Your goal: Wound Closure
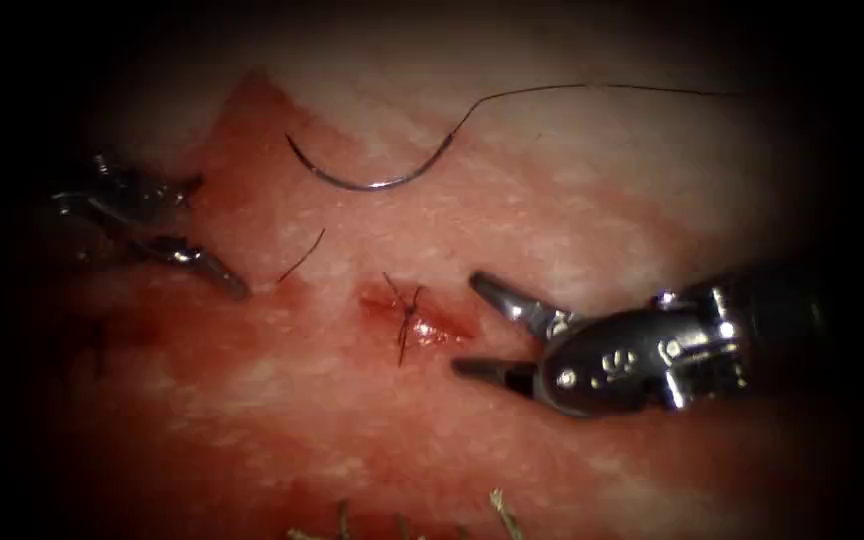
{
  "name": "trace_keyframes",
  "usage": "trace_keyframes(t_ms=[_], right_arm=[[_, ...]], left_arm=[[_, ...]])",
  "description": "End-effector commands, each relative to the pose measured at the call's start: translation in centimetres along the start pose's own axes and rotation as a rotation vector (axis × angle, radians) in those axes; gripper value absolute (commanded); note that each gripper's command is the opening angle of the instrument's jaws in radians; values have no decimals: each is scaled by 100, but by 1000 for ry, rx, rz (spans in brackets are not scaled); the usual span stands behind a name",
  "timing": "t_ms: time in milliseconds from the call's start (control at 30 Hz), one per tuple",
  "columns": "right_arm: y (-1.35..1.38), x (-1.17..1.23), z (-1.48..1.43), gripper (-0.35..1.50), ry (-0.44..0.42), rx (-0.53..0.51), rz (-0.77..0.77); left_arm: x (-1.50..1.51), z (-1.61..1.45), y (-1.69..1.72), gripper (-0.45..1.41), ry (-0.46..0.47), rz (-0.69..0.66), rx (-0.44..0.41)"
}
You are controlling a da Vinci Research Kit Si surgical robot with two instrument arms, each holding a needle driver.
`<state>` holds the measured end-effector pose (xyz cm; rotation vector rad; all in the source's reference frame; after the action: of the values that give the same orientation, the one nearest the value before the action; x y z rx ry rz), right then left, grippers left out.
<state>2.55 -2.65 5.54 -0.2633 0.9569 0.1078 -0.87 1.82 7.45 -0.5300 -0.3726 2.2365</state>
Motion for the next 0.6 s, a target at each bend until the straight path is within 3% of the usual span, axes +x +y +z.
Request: trace_keyframes(t_ms=[33,200,300,367,433,600], right_arm=[[-11,-2,3,131,1,4,0],[-10,-3,2,131,1,4,18],[-9,-2,1,131,2,1,67],[-7,2,-2,133,-23,24,163],[-6,6,-5,131,-40,21,216],[-4,11,-11,126,-30,37,265]], left_arm=[[0,1,3,124,6,-12,-2],[7,-26,5,101,64,-3,19],[9,-32,14,96,104,27,-12],[10,-36,34,93,181,57,-42],[7,-34,60,93,266,96,-145],[14,-33,107,81,330,153,-300]])
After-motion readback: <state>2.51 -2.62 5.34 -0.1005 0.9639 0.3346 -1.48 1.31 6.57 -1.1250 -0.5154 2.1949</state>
